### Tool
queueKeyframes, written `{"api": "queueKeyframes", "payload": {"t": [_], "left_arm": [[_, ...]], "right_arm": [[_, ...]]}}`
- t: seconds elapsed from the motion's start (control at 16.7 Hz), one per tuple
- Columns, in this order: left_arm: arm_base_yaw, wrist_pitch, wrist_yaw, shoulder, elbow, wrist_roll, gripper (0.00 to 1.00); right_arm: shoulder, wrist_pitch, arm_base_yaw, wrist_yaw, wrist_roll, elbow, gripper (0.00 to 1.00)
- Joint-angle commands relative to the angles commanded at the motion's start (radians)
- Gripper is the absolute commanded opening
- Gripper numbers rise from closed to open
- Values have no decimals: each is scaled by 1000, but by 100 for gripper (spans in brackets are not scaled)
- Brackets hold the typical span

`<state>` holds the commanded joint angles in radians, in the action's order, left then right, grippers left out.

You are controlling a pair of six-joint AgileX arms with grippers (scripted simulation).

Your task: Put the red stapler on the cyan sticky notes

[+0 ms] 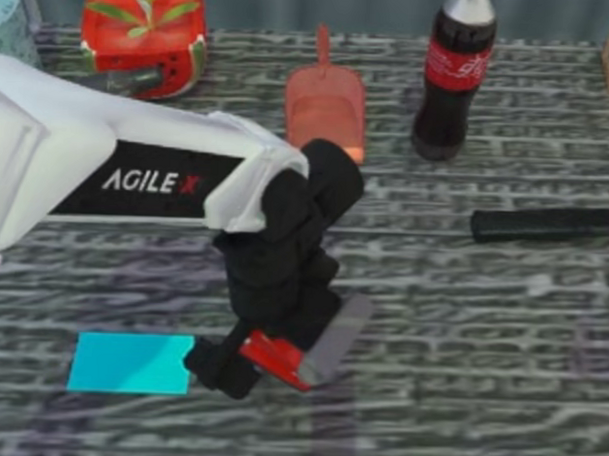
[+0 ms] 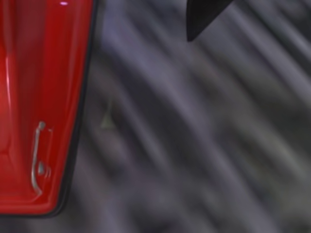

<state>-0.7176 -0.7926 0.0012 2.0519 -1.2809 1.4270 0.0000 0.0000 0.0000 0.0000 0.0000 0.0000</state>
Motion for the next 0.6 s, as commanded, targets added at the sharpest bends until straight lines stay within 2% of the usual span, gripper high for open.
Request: {"api": "queueKeyframes", "payload": {"t": [0.6], "left_arm": [[0,0,0,0,0,0,2]], "right_arm": [[0,0,0,0,0,0,100]]}}
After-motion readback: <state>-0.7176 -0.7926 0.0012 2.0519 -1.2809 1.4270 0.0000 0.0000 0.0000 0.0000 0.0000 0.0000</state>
